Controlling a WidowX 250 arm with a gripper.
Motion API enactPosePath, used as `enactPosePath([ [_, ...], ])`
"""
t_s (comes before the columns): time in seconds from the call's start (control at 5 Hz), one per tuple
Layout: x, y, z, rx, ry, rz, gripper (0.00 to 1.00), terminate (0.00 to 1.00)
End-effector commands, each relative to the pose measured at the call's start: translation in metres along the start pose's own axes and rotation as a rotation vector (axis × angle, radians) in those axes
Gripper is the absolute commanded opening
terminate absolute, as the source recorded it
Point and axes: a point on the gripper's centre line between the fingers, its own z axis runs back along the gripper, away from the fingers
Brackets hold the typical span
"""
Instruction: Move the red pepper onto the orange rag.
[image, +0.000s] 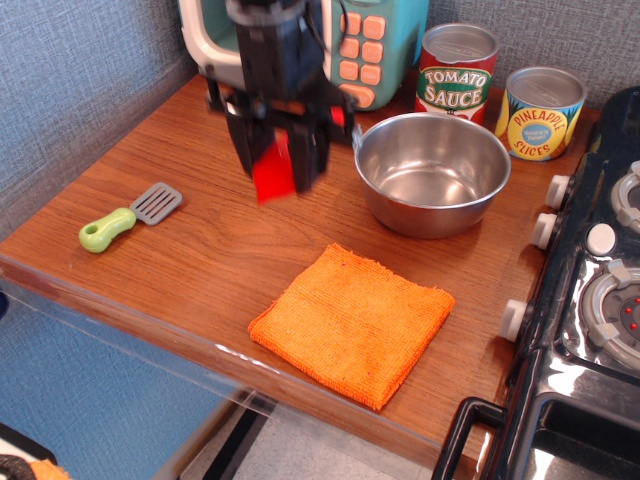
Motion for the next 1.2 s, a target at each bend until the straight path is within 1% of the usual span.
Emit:
enactPosePath([
  [0.0, -0.026, -0.026, -0.018, -0.015, 0.061, -0.058, 0.00, 0.00],
  [0.4, -0.019, -0.036, -0.038, 0.019, 0.099, -0.064, 0.00, 0.00],
  [0.6, -0.020, -0.046, -0.040, 0.024, 0.087, -0.078, 1.00, 0.00],
  [0.8, -0.020, -0.050, -0.038, 0.016, 0.069, -0.089, 1.00, 0.00],
  [1.0, -0.020, -0.048, -0.026, 0.024, 0.051, -0.109, 1.00, 0.00],
])
